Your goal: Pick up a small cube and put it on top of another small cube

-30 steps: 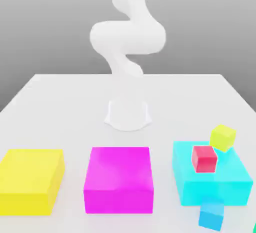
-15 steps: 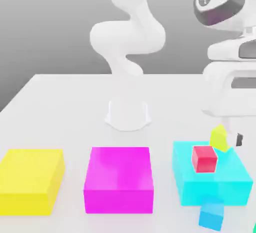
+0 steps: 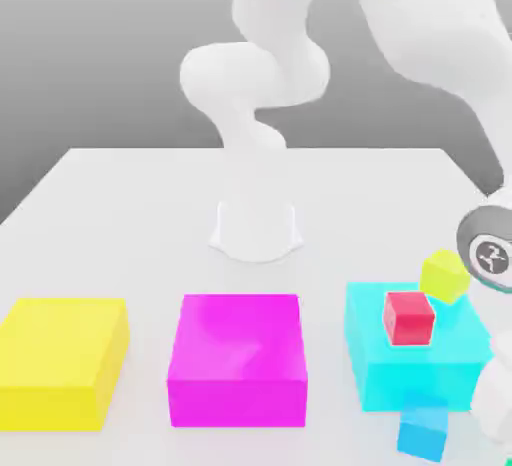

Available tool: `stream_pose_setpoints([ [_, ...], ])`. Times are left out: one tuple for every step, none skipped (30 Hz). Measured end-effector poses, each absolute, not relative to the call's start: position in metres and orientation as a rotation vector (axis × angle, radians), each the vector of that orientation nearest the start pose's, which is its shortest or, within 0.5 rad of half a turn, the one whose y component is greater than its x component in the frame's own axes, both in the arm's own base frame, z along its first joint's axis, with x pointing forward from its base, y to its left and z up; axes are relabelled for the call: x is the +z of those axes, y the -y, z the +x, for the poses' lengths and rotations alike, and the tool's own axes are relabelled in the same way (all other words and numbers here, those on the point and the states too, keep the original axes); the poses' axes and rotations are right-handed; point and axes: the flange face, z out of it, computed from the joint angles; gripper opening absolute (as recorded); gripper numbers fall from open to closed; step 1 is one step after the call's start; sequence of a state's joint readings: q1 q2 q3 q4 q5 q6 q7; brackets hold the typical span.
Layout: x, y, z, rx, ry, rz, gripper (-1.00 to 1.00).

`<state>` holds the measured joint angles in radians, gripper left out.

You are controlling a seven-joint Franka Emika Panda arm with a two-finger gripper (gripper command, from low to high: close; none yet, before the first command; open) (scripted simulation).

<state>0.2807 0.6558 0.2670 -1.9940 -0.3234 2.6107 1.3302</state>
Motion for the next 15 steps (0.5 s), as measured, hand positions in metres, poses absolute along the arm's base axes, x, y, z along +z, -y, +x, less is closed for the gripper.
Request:
stream_pose_setpoints([
  [0.137,-0.318,0.508,-0.001,-0.860,-3.021,-1.00],
  [0.137,-0.318,0.508,-0.001,-0.860,-3.020,-1.00],
  [0.137,-0.318,0.508,-0.001,-0.860,-3.019,-1.00],
  [0.137,-0.318,0.508,-0.001,-0.860,-3.019,-1.00],
  [0.130,-0.318,0.508,0.000,-0.859,-3.020,-1.00],
  [0.135,-0.319,0.508,0.000,-0.859,-3.020,-1.00],
  [0.146,-0.319,0.508,0.001,-0.860,-3.019,-1.00],
  [0.160,-0.319,0.509,0.001,-0.860,-3.019,-1.00],
  [0.175,-0.319,0.508,0.001,-0.860,-3.019,-1.00],
  [0.188,-0.315,0.507,0.003,-0.875,-3.013,-1.00],
  [0.197,-0.306,0.505,0.007,-0.918,-2.996,-1.00],
  [0.206,-0.296,0.502,0.011,-0.966,-2.977,-1.00],
  [0.213,-0.286,0.498,0.014,-1.017,-2.957,-1.00],
  [0.219,-0.274,0.494,0.015,-1.070,-2.936,-1.00],
  [0.225,-0.263,0.490,0.016,-1.124,-2.914,-1.00],
])
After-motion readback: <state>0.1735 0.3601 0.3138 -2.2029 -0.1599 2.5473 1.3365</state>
